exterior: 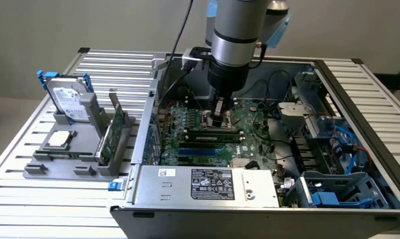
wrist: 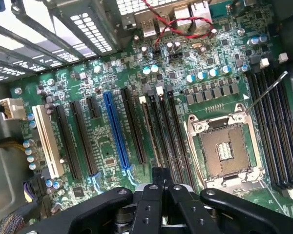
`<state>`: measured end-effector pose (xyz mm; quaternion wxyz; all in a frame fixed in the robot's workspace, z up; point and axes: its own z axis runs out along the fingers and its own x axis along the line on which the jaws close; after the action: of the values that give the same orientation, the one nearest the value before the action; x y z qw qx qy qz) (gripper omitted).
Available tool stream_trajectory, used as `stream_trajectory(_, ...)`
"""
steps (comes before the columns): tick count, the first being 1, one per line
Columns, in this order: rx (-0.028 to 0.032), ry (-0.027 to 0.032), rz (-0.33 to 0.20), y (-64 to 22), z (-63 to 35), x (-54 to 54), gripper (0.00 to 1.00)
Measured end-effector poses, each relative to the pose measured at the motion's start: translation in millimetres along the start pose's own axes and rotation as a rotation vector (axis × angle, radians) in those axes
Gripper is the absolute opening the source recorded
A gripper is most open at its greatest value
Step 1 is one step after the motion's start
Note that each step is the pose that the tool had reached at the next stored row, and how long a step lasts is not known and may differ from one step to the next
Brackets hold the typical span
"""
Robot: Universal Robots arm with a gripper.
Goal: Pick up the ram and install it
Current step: 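Press down the ram until it locks into place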
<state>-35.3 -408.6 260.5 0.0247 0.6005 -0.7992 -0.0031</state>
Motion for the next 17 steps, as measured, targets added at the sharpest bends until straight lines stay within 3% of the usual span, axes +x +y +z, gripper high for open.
stream_trajectory(17,-0.0092,-0.0089,0.258,0.0,-0.1,0.0,0.11)
